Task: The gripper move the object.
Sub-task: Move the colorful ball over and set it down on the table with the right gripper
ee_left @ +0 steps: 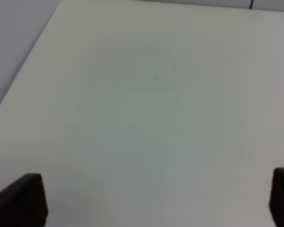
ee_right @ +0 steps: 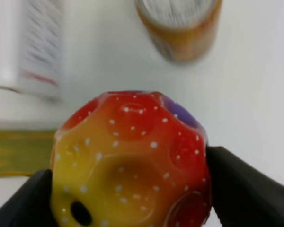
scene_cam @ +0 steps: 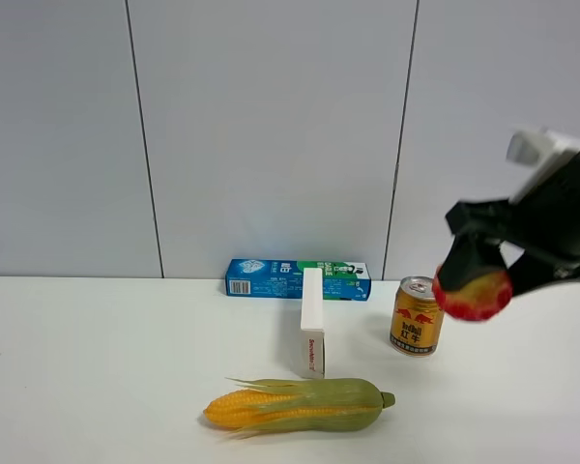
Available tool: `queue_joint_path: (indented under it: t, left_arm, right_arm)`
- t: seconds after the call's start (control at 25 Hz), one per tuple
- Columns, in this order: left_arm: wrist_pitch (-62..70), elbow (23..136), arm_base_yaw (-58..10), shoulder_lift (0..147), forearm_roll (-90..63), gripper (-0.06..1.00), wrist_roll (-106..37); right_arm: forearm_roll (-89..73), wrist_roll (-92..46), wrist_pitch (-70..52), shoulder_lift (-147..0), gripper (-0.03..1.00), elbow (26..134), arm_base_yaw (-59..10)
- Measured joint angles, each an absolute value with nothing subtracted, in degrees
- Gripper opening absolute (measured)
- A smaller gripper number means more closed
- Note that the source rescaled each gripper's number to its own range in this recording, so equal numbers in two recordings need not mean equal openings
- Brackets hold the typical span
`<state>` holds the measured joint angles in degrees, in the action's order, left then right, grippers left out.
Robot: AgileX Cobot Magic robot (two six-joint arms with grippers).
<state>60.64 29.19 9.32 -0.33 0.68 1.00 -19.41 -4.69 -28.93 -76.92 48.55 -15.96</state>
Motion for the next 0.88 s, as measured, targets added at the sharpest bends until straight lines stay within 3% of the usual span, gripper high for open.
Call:
queue_joint_path:
  t: [0.16, 0.32, 0.56, 0.88]
  left_arm:
    - [60.64, 29.19, 9.32, -0.33, 0.68, 1.00, 1.00]
    - [60.64, 29.19, 9.32, -0.33, 0.68, 1.00, 1.00]
    - [60.64, 29.19, 9.32, -0.33, 0.68, 1.00, 0.93]
    - [60.64, 29.19, 9.32, -0.33, 0.68, 1.00, 0.93]
  right_arm:
    - [-19.35, -5.72, -30.19, -70.97, 0.00, 52.51, -19.28]
    - [-18.32, -8.81, -30.73, -76.11, 0.00, 61.75, -23.90]
    - [-17.81, -12.75, -32.68, -96.87, 0.00, 81.63, -31.45]
    - [-15.09, -14.15, -45.15, -129.64, 0.00, 118.01, -38.82]
